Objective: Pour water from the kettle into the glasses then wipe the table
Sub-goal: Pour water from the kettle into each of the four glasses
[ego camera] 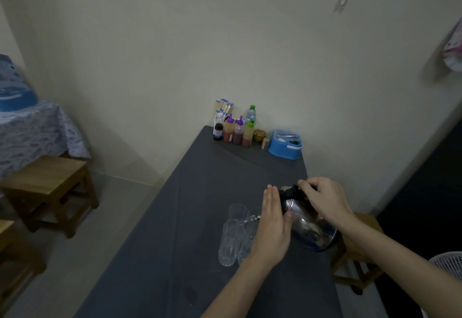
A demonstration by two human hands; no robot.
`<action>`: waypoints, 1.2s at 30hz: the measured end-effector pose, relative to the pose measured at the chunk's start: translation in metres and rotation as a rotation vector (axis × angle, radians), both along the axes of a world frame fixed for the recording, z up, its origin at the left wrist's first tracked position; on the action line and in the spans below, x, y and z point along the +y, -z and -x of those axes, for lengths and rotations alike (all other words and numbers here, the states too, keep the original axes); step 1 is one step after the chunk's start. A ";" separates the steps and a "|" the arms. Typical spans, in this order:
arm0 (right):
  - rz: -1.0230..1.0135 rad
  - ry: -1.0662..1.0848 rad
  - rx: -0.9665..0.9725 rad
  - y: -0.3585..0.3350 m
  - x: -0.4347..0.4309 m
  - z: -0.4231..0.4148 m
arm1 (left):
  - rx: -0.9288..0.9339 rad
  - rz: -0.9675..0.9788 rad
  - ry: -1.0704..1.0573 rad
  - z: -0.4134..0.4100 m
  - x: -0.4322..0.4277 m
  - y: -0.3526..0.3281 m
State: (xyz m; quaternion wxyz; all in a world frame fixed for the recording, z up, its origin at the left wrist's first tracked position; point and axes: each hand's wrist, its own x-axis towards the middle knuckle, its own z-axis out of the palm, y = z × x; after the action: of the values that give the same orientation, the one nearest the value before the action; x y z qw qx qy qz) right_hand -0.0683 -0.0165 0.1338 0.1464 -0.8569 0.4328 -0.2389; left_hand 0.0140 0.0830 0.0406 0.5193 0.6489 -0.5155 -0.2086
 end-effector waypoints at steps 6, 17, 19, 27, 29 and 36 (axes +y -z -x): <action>0.025 -0.014 0.025 -0.005 0.002 -0.002 | -0.002 0.010 -0.011 -0.001 -0.001 0.001; 0.002 -0.032 0.000 -0.003 0.002 -0.003 | 0.024 0.003 -0.010 -0.003 0.000 -0.001; 0.002 -0.025 0.006 -0.001 0.000 -0.003 | 0.021 -0.005 -0.012 -0.003 -0.001 -0.001; -0.013 -0.038 0.014 -0.001 -0.002 -0.003 | 0.028 0.006 -0.013 -0.004 -0.004 0.003; -0.016 -0.040 0.017 0.000 -0.003 -0.004 | 0.032 0.013 -0.011 -0.004 -0.003 0.002; -0.017 -0.036 0.004 0.001 -0.003 -0.003 | 0.034 0.004 -0.001 -0.004 -0.005 0.003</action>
State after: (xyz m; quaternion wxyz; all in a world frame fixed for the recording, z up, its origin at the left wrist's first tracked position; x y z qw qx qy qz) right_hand -0.0653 -0.0193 0.1331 0.1571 -0.8637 0.4196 -0.2309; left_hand 0.0183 0.0780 0.0375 0.5293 0.6446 -0.5065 -0.2185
